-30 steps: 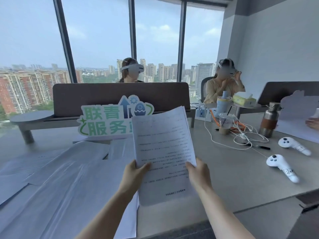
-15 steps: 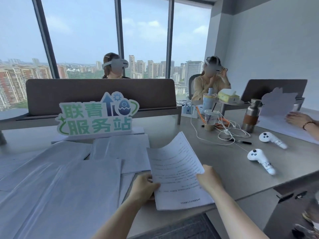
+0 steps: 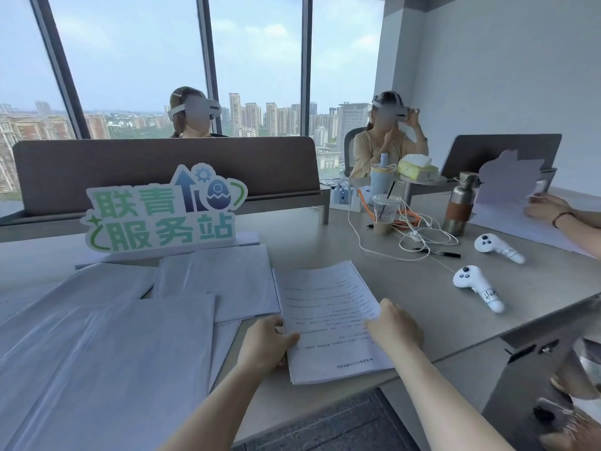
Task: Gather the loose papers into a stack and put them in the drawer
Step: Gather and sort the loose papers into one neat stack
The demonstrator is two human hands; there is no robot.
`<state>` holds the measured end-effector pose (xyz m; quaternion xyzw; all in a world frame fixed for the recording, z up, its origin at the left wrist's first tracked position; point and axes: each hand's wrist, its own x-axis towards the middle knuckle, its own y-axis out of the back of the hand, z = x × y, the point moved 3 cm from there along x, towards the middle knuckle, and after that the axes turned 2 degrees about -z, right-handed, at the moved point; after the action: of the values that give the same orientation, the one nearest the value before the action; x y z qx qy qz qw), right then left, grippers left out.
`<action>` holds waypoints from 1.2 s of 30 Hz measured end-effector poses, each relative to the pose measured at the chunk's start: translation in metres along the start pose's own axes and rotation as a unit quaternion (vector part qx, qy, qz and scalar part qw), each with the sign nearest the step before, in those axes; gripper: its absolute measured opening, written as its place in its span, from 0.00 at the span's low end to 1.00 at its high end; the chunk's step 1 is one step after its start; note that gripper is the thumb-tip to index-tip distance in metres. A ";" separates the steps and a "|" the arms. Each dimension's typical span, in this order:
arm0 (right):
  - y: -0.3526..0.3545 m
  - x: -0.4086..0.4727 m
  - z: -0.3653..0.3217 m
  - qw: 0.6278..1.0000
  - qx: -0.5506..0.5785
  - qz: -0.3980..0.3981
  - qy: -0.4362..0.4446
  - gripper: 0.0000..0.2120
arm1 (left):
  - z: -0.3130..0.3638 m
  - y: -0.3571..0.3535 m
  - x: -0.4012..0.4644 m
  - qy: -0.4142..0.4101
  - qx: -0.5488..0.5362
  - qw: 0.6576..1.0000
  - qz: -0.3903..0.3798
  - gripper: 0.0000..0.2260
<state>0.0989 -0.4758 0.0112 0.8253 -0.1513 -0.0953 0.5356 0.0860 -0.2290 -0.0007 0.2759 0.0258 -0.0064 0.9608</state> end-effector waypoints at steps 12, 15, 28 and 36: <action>-0.028 -0.040 -0.107 0.979 0.019 -0.007 0.203 0.19 | -0.031 0.059 -0.001 0.039 0.044 0.992 0.108 0.14; -0.046 -0.051 -0.145 0.959 0.024 -0.041 0.279 0.19 | -0.044 0.085 -0.003 0.043 0.071 0.985 0.151 0.14; -0.090 -0.036 -0.224 0.900 -0.139 -0.132 0.392 0.24 | -0.091 0.157 0.008 0.091 0.174 0.960 0.199 0.20; -0.092 -0.017 -0.241 0.848 -0.246 -0.138 0.449 0.18 | -0.105 0.163 0.014 0.088 0.233 0.954 0.166 0.27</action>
<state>0.1734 -0.2291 0.0254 0.6314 0.2497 0.1787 0.7121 0.0993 -0.0354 -0.0036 0.4915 0.0620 0.1718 0.8515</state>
